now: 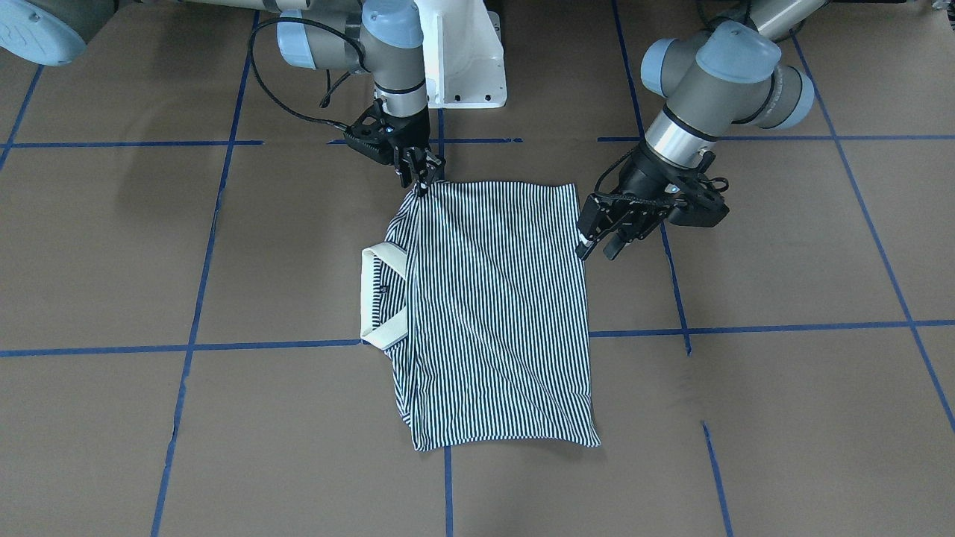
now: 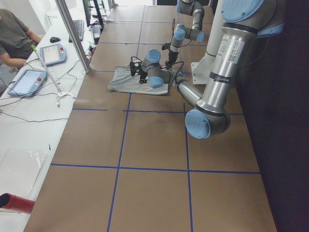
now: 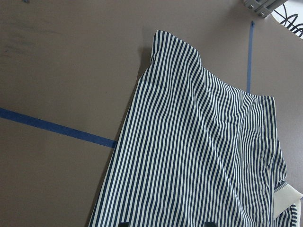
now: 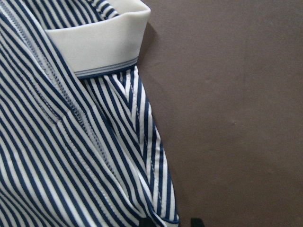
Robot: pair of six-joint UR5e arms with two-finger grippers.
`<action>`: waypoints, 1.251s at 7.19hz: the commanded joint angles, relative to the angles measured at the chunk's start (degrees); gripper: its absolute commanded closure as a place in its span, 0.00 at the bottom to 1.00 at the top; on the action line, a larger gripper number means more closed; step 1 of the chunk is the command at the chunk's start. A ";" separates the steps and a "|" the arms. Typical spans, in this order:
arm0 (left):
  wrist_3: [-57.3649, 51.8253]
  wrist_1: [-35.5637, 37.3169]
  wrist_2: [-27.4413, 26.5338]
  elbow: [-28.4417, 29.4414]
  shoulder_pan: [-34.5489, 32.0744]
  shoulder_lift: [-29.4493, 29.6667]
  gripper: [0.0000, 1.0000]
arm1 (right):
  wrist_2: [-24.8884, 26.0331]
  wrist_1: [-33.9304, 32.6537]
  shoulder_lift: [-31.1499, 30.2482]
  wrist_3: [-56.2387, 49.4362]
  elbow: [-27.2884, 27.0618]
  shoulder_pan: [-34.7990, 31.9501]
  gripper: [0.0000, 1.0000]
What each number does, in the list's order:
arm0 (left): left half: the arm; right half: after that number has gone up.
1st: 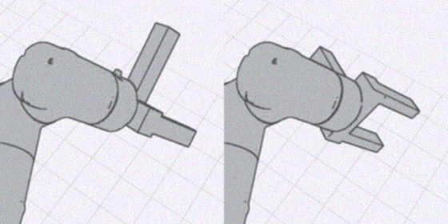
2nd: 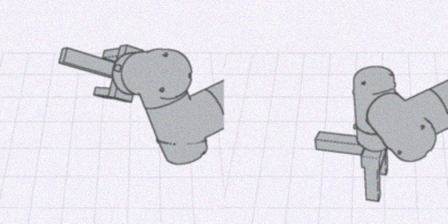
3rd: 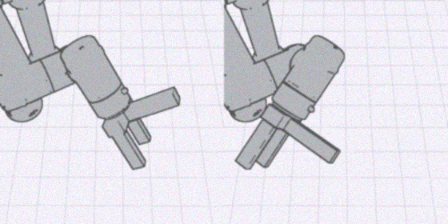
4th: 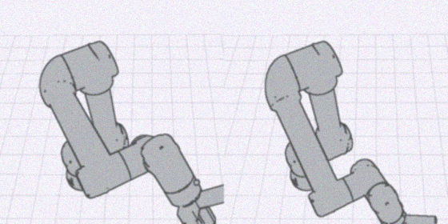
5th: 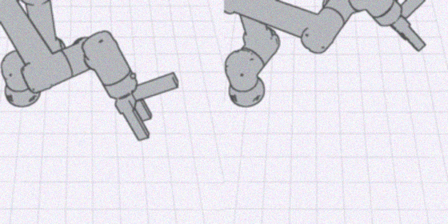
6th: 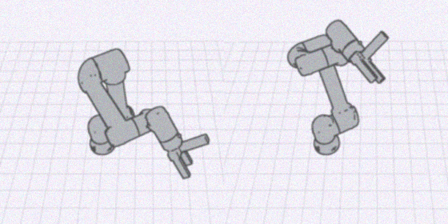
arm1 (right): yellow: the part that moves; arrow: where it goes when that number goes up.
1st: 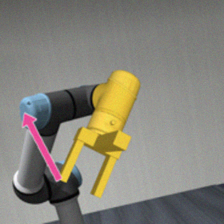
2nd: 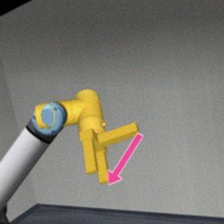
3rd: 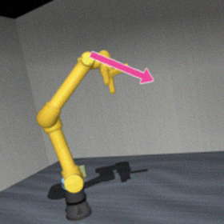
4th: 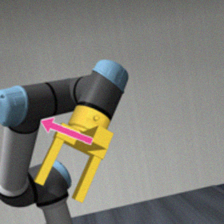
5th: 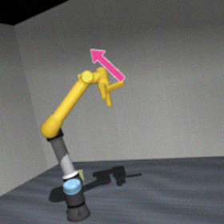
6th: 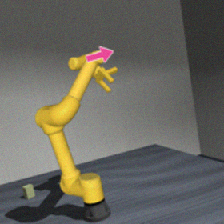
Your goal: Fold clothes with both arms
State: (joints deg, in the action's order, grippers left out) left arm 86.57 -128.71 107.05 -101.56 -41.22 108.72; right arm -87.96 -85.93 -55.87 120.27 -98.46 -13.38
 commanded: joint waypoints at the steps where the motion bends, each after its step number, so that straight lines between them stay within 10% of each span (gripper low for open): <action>1: 0.00 0.04 0.00 -1.79 0.00 -1.66 0.39 | -0.11 -0.03 0.06 0.06 0.03 0.02 1.00; 9: 5.67 0.04 -2.00 -3.91 3.67 -2.46 0.39 | -2.31 -2.93 -3.26 -1.17 -7.68 -1.47 1.00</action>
State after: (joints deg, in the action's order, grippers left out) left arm 88.52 -128.68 106.60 -105.11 -39.72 106.28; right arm -90.19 -88.24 -57.28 119.08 -103.41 -14.95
